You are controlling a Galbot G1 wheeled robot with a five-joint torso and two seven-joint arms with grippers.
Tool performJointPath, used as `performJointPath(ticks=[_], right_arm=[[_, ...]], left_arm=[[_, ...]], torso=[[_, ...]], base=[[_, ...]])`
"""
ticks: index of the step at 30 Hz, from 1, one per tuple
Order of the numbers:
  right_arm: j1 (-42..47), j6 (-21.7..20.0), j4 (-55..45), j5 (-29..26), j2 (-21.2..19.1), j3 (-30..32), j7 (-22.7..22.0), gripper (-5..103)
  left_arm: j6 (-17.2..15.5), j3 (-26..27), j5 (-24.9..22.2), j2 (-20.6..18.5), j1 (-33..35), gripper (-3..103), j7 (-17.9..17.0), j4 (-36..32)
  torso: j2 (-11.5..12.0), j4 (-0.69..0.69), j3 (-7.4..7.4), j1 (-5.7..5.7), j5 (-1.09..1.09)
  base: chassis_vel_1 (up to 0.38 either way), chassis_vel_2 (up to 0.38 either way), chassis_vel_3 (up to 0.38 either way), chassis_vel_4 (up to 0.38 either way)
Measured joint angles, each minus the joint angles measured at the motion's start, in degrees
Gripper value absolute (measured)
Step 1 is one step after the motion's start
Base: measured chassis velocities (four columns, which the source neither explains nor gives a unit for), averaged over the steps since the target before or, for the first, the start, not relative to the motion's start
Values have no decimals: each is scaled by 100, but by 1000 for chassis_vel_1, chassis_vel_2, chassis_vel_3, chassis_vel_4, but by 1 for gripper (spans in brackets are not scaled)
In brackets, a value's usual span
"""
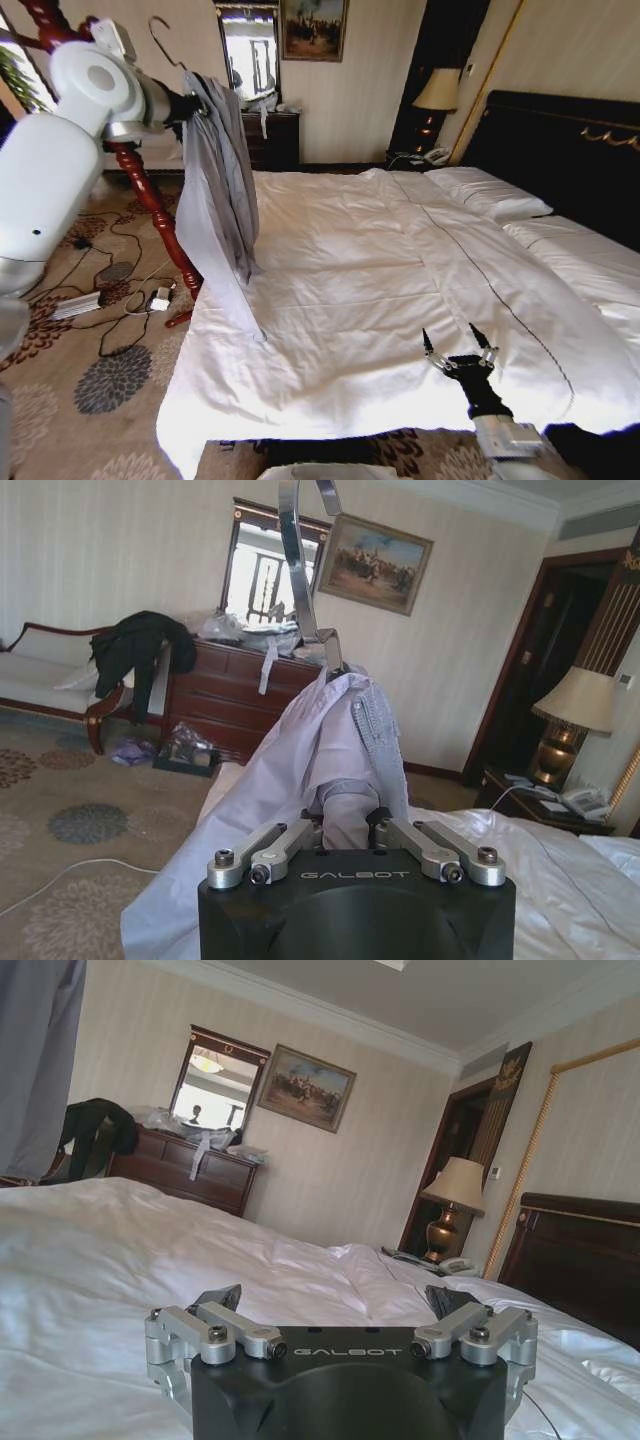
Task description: Pick up the clothes from the bed and hang them on the clothes hanger.
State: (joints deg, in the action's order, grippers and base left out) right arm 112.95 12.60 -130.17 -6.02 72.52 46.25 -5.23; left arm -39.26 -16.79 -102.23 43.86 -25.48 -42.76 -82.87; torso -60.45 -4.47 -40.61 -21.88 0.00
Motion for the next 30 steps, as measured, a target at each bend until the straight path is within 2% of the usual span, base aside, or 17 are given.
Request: performJointPath(ticks=[16,30], right_arm=[[0,0,0,0,0,0,0,100],[0,0,0,0,0,0,0,100]], left_arm=[[-101,-327,-16,98,-478,16,235,733],[-110,-687,86,11,-736,16,657,1292]], torso=[[0,0,0,0,0],[0,0,0,0,-1]], base=[[0,0,0,0],[0,0,0,0]])
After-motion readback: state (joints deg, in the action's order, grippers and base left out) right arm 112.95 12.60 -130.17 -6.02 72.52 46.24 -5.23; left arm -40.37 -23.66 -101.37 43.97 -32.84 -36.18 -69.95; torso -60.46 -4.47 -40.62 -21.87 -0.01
